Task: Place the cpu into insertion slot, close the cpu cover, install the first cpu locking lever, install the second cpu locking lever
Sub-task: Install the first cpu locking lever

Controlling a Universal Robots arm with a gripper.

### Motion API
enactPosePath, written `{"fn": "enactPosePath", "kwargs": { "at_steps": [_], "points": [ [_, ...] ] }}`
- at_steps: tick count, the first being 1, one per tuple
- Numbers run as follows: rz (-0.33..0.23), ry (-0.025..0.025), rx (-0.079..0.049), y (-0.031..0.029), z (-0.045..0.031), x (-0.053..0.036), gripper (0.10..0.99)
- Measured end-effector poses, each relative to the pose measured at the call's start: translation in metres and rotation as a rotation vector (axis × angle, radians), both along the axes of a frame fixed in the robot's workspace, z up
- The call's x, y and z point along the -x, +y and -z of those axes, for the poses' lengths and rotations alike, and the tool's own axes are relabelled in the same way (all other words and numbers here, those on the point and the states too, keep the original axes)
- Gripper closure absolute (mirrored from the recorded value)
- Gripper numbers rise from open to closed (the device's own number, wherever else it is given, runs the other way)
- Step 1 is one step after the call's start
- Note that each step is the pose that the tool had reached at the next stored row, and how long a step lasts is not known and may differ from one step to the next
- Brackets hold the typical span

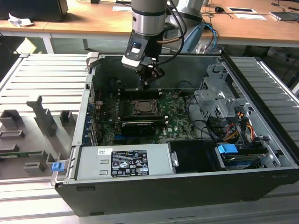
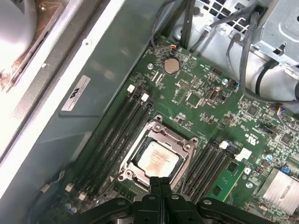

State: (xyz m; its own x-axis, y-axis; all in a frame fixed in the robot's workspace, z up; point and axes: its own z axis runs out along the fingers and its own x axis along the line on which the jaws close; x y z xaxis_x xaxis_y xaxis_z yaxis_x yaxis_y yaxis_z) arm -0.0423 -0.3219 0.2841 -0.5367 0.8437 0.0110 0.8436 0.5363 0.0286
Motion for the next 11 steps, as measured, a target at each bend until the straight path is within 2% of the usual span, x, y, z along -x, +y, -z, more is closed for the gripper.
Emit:
{"fn": "enactPosePath", "kwargs": {
  "at_steps": [11],
  "points": [
    [-0.072, 0.0, 0.0, -0.0001, 0.0, 0.0, 0.98]
  ]
}}
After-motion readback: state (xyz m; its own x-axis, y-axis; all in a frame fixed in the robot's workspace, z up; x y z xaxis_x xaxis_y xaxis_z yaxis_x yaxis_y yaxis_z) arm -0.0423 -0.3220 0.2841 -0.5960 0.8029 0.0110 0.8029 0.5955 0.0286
